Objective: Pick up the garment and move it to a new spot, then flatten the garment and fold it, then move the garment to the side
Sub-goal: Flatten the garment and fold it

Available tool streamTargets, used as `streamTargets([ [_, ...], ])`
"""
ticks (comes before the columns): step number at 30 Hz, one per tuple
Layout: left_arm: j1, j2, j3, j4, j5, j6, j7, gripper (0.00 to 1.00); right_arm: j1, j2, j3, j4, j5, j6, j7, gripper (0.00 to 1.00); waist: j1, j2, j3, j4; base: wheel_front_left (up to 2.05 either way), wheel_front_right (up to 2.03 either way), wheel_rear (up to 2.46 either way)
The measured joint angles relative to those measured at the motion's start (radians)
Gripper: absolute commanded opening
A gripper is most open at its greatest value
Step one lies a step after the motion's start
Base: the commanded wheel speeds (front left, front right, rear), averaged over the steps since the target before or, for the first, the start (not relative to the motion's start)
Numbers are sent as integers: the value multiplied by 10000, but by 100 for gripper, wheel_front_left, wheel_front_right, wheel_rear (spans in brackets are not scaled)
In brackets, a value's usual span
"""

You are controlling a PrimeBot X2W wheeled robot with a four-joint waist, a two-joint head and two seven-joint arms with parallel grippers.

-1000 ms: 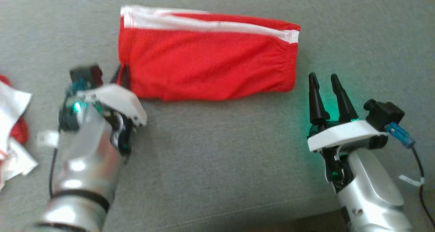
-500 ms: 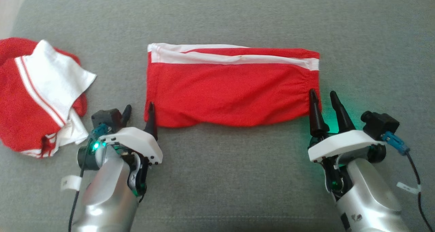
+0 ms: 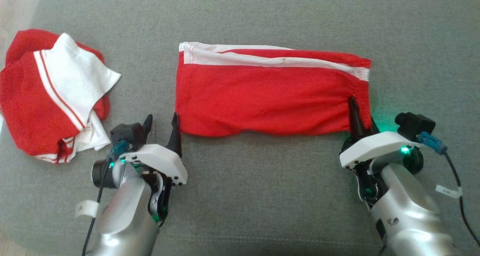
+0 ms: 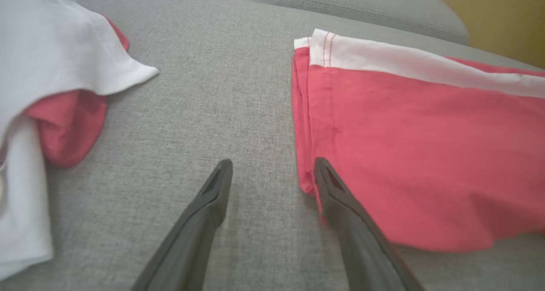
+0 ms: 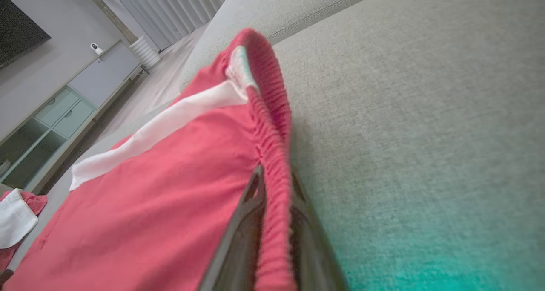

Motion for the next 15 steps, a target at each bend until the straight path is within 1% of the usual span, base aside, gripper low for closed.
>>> streamTargets([
  [5,148,-2,12,-50,0,46,0,100,-26,107,-125,236,40,2,4,0,0,0,-180,-190,0,0,0],
  [8,330,-2,4,-50,-2,56,0,100,42,217,-512,270,4,2,21,0,0,0,-323,-378,0,0,0],
  [12,515,-2,-119,-82,-81,56,0,100,232,196,-1218,196,-458,2,61,0,0,0,-477,-624,0,0,0],
  [15,514,-8,-341,-180,-238,59,0,100,254,127,-1221,-165,-780,2,63,0,1,0,-567,-711,0,0,0],
])
